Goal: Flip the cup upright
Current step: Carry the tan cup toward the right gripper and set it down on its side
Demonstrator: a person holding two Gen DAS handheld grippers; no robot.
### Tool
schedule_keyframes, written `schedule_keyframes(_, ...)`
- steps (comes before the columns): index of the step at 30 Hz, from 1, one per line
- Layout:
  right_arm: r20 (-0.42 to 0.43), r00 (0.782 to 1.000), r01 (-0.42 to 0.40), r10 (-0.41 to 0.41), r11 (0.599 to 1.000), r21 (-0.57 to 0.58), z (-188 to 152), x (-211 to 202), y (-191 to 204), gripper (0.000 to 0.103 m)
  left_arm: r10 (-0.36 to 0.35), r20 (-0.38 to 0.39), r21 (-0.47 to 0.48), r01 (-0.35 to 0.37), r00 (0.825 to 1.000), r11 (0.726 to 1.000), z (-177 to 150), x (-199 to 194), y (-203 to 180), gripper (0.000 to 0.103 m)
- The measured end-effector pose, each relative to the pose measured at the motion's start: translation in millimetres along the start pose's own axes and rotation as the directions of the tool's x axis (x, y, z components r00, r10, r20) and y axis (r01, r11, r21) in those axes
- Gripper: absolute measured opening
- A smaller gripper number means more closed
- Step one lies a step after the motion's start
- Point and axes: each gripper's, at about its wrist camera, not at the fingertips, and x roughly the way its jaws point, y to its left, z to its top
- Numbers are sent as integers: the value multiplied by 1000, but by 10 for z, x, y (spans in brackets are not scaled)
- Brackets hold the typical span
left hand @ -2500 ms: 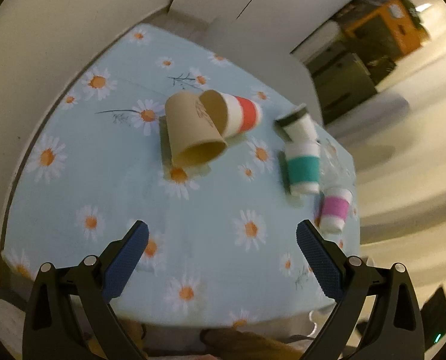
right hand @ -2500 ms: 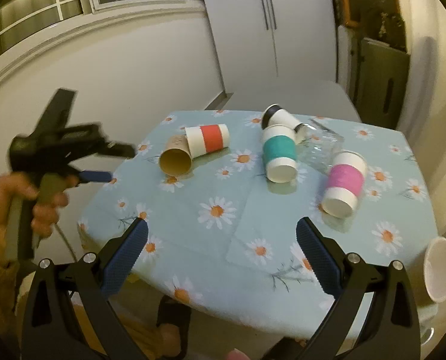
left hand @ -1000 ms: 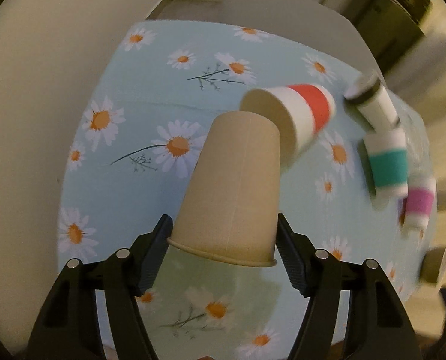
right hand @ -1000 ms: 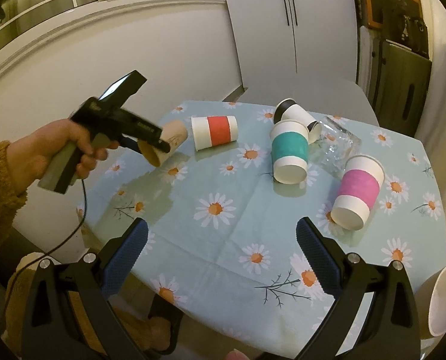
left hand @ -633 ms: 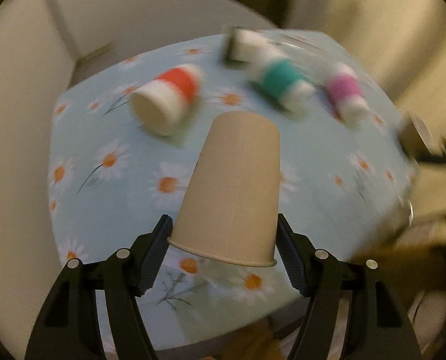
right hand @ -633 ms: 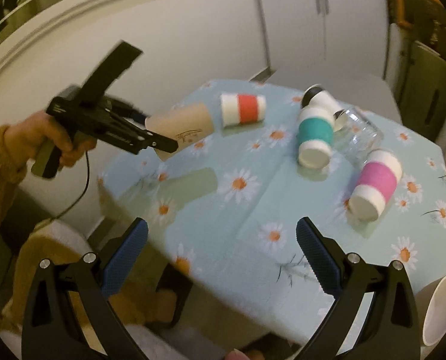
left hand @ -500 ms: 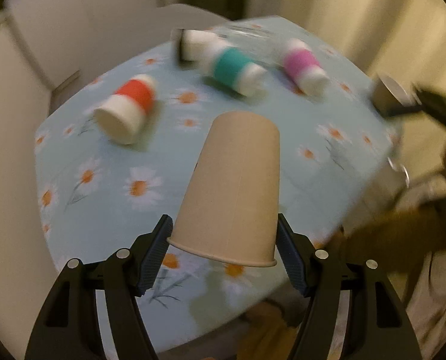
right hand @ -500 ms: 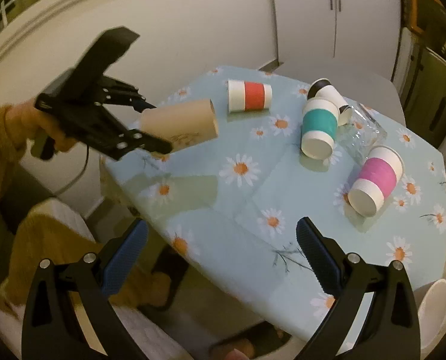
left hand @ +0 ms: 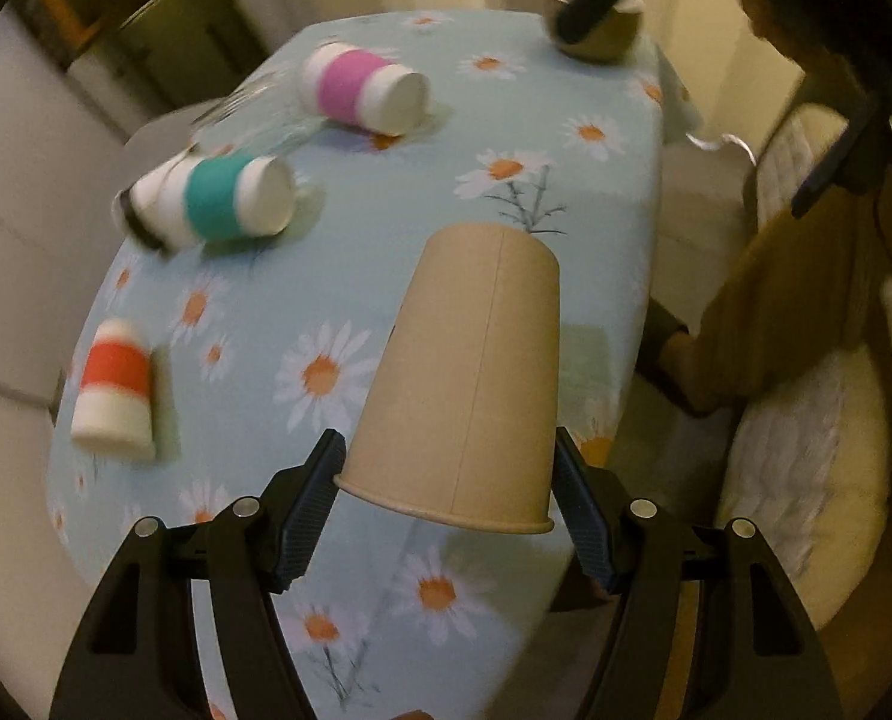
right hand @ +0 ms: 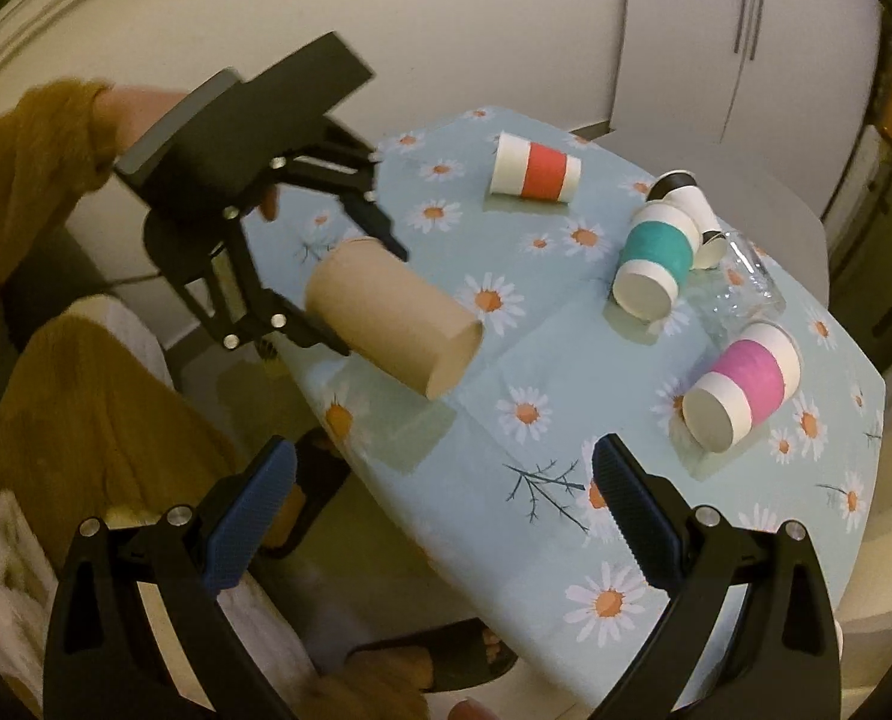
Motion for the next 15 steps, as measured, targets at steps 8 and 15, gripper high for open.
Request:
schedule_keyframes(8,-33,999,-22,21,999,-30,-114,266,-108,98,-14,-46,111,19,999,994,51,313,-57,70)
schedule_keyframes(15,-54,998,-33,31,999,-37,-99,404,-112,98,34,-45,136,-28,998,990,70,353,-36,80)
